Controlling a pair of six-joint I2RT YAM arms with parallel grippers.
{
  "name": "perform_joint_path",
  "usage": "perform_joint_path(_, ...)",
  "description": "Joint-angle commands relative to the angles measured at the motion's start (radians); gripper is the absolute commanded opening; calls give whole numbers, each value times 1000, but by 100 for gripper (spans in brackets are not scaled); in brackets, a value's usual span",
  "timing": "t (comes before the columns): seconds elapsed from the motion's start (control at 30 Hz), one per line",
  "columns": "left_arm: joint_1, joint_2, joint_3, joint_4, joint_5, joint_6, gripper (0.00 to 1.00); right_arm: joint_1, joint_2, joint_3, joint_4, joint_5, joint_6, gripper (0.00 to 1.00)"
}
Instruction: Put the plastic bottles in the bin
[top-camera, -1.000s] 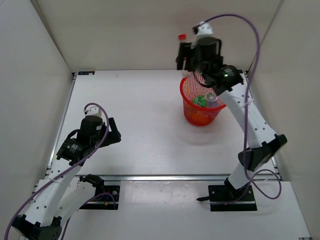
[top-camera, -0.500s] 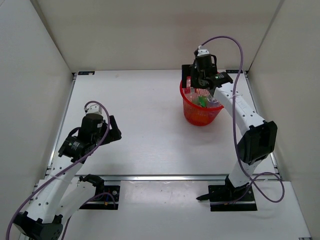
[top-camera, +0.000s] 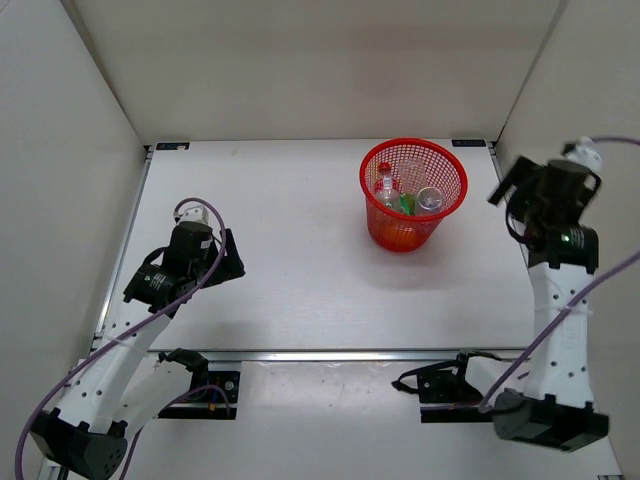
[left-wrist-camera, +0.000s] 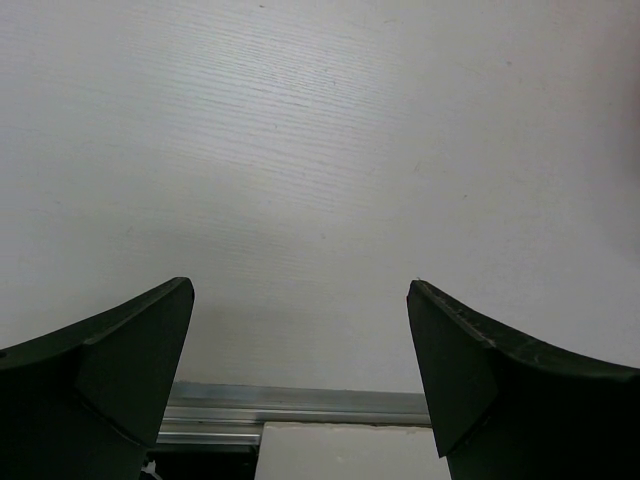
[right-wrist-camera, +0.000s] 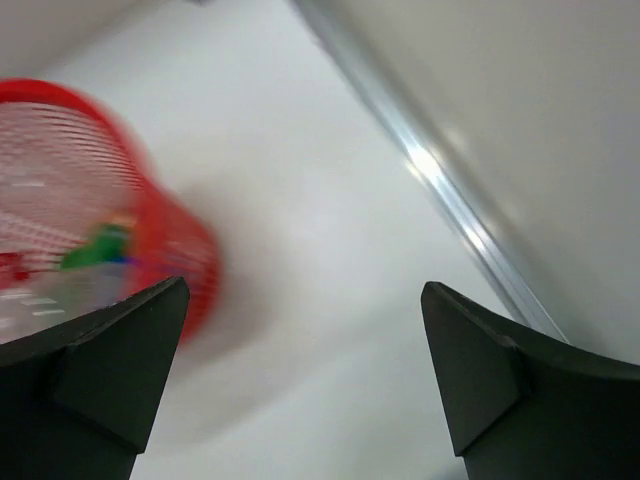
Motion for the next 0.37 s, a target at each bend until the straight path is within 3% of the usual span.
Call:
perform_joint_path(0.0, 10, -6, 5, -8, -53, 15, 99, -239, -38, -144, -179, -93, -16, 99)
perform_joint_path(0.1, 10, -18, -17, 7, -60, 32, 98, -344, -35, -209, -265, -74, -41, 99)
perform_joint_path(0.23, 11, -41, -29, 33, -61, 26, 99, -303, -76, -360, -244, -66, -46, 99)
perform_joint_path(0.33, 17, -51, -22, 19, -69, 36, 99, -322, -95, -378, -221, -142, -39, 99)
